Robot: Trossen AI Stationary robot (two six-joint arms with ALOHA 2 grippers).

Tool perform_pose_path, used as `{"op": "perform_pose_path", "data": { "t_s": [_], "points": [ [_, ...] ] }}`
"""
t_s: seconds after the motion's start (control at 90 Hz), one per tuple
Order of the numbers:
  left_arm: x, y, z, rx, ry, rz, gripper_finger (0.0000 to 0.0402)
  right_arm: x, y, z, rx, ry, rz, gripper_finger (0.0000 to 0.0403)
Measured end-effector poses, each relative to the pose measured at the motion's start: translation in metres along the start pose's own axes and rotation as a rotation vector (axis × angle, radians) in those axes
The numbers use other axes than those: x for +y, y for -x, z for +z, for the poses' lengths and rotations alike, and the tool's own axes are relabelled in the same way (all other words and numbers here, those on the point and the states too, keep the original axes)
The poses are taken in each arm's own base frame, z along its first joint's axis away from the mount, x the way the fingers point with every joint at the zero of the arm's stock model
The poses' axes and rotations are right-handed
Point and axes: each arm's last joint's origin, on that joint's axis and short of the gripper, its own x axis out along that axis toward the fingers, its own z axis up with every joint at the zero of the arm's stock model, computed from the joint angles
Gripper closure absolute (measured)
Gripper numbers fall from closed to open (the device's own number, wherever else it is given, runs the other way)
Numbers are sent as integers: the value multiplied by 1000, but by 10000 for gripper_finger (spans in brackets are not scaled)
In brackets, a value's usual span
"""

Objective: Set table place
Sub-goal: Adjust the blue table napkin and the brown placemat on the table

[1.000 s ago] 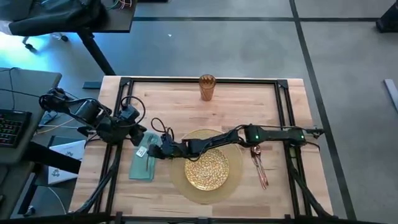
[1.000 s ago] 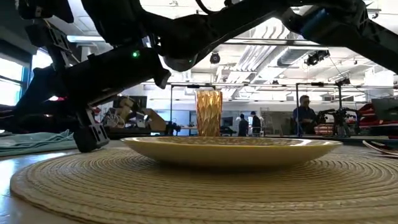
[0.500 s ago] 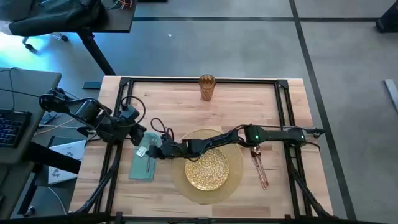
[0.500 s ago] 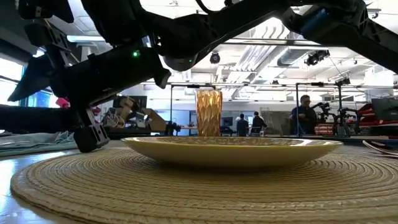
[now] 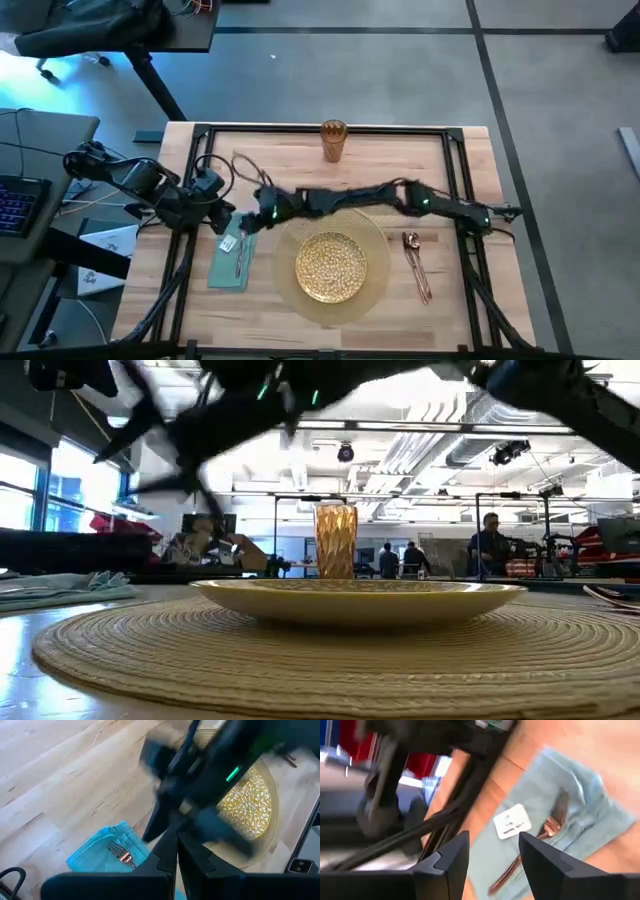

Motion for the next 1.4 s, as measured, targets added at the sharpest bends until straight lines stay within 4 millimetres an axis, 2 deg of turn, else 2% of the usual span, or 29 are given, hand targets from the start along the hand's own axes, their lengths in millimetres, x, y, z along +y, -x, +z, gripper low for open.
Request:
{"op": "perform_pose_path", "data": {
  "t_s": [0.111,0.222,0.289,0.367,0.489,0.567,0.644,0.744,0.878,1.033,1.111,1.211,1.4],
  "points": [
    [0,0,0,-10,-8,4,402,7,42,10,110,114,-117,253],
    [0,0,1,-24,-8,9,402,22,91,7,252,249,-205,253],
    [0,0,1,-30,-8,12,402,32,124,-3,368,297,-271,253],
    [0,0,1,-31,-8,12,402,37,152,-22,505,350,-398,253],
    [0,0,1,-40,-7,13,402,42,182,-52,656,429,-638,253],
    [0,0,2,-51,-3,16,402,47,192,-66,656,461,-633,253],
    [0,0,2,-53,22,18,402,37,200,-83,700,406,-633,253],
    [-1,-5,0,-29,98,20,402,11,219,-111,744,300,-770,253],
    [1,-32,-14,78,81,67,402,-17,251,-141,707,130,-871,253],
    [16,-82,-42,274,121,158,402,-35,266,-160,558,-73,-824,253],
    [28,-103,-57,331,164,232,402,-41,266,-164,477,-118,-760,253],
    [38,-126,-69,339,202,271,402,-46,258,-166,409,-123,-690,253],
    [45,-161,-88,365,254,313,402,-44,248,-163,389,-55,-583,253]
  ]
}}
